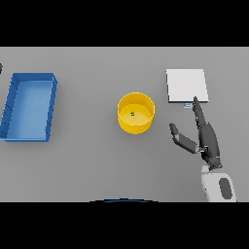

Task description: Pick up the red beaker and tilt it to pour out 1 green nut into yellow bowl. Pick up the yellow bowl and place it on the metallic measuring scale.

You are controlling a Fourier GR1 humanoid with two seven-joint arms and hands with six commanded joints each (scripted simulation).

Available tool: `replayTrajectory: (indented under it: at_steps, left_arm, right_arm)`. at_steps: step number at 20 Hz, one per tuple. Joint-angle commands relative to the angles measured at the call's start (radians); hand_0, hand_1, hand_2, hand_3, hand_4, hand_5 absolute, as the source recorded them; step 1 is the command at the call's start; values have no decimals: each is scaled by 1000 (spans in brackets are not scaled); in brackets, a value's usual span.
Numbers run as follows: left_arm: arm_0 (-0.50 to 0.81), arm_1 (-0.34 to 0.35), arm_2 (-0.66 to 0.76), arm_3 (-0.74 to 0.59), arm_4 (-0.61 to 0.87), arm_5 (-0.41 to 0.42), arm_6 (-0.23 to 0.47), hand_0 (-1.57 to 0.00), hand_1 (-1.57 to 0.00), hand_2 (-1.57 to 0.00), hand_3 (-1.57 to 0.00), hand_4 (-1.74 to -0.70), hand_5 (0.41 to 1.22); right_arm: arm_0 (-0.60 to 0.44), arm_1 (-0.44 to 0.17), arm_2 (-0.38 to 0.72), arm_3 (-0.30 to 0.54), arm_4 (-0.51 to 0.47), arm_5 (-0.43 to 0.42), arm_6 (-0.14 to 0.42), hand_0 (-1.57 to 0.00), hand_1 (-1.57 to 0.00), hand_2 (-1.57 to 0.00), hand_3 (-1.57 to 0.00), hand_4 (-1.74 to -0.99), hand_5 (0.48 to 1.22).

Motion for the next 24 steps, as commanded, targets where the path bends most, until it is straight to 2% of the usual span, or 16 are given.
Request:
replayTrajectory:
  at_steps: [1,3,6,9,11,14,16,17,18,19,20,22,24]
  left_arm:
    - [62,27,-2,-78,21,32,53,-1571,-1571,-1570,-1457,-1741,1221]
    - [178,62,-12,-230,64,100,140,-1571,-1571,-1571,-1450,-1741,1221]
    - [330,105,-30,-385,109,187,185,-1571,-1571,-1571,-1449,-1741,1221]
    - [403,108,-54,-462,138,251,248,-1571,-1571,-1571,-1474,-1741,1221]
    - [436,119,-64,-492,152,281,255,-1571,-1571,-1571,-1509,-1741,1221]
    - [465,112,-93,-502,170,313,263,-1571,-1571,-1571,-1539,-1741,1117]
    - [463,117,-130,-484,178,322,273,-1571,-1571,-1571,-1551,-1741,967]
    - [459,127,-149,-490,184,310,272,-1571,-1571,-1571,-1555,-1667,908]
    - [459,131,-152,-491,179,298,274,-1571,-1571,-1571,-1503,-1530,865]
    - [462,135,-152,-498,179,279,271,-1564,-1449,-1432,-1362,-1374,830]
    - [474,153,-149,-529,216,212,258,-1457,-1180,-1187,-1129,-1229,803]
    - [479,178,-162,-569,271,116,273,-932,-755,-767,-722,-1034,758]
    - [479,201,-169,-587,292,74,273,-596,-483,-490,-462,-916,723]
  right_arm:
    - [9,4,12,-4,13,-2,-6,1,1,1,1,-1212,641]
    - [8,-3,7,-4,11,0,2,1,1,1,1,-1206,653]
    - [17,-1,14,-3,18,-1,-9,1,1,1,1,-1215,664]
    - [11,-3,13,-9,17,0,-9,1,1,1,1,-1214,664]
    - [33,5,26,-22,21,3,-26,1,1,1,1,-1217,666]
    - [33,-6,19,-30,18,7,-6,1,1,1,1,-1207,665]
    - [37,-2,18,-15,17,4,-19,1,1,1,1,-1205,664]
    - [40,0,21,-19,21,1,-30,1,1,1,1,-1202,667]
    - [42,1,21,-18,21,1,-32,1,1,1,1,-1197,664]
    - [41,2,22,-17,21,1,-30,1,1,1,1,-1192,663]
    - [44,1,18,-17,13,4,-31,1,1,1,1,-1188,663]
    - [47,2,18,-25,17,-3,-33,1,1,1,1,-1185,665]
    - [49,7,25,-24,32,-11,-17,1,1,1,1,-1182,667]
